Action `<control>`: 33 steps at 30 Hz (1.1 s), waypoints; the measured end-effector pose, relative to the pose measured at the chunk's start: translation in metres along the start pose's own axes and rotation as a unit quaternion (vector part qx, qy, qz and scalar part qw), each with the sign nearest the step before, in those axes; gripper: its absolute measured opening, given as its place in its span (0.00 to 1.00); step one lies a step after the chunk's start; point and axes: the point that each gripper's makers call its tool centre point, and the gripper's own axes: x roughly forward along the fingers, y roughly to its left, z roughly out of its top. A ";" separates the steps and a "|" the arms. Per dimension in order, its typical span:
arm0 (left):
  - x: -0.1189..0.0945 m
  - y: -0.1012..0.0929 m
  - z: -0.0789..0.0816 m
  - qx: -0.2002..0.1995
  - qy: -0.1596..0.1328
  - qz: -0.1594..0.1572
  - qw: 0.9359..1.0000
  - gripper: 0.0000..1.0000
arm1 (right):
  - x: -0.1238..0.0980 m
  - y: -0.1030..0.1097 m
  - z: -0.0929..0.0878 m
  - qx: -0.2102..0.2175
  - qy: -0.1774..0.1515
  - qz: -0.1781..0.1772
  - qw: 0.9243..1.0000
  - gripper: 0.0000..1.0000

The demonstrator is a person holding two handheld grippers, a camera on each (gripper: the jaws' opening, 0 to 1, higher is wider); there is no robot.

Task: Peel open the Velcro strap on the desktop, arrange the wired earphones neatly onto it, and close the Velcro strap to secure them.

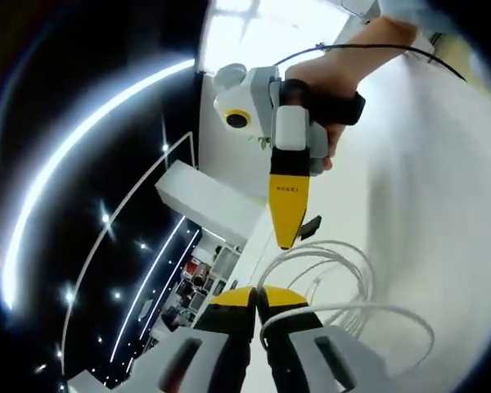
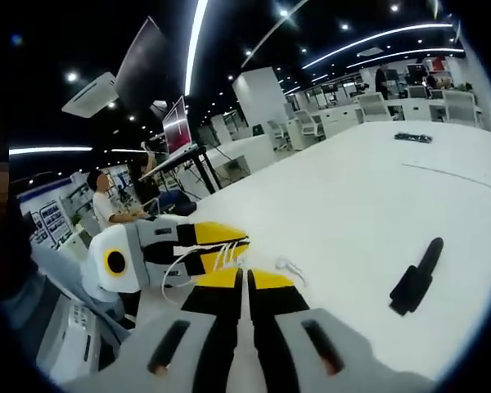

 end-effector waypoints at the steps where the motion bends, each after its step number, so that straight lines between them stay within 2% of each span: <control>1: 0.000 0.000 0.001 0.002 -0.001 0.001 1.000 0.06 | 0.001 -0.003 0.000 0.001 0.000 -0.002 1.000 0.05; 4: -0.001 0.000 0.001 0.006 -0.002 0.003 1.000 0.06 | 0.005 -0.006 -0.004 0.017 0.007 0.005 1.000 0.05; 6: 0.000 0.001 0.000 0.007 -0.002 0.003 1.000 0.06 | 0.009 -0.001 -0.010 0.024 0.018 0.018 0.999 0.06; 10: 0.000 0.001 -0.002 0.010 0.002 0.002 1.000 0.07 | 0.011 0.008 -0.010 0.028 0.017 0.035 0.999 0.08; 17: -0.001 0.001 0.000 0.018 0.001 0.004 1.000 0.07 | 0.015 0.013 -0.013 0.037 0.027 0.043 0.998 0.09; 25: -0.002 0.000 0.001 0.023 -0.001 0.003 1.000 0.07 | 0.022 0.013 -0.014 0.092 0.032 0.064 0.993 0.09; 33: -0.002 0.000 0.003 0.031 -0.002 0.004 1.000 0.07 | 0.029 0.017 -0.018 0.107 0.051 0.069 0.991 0.09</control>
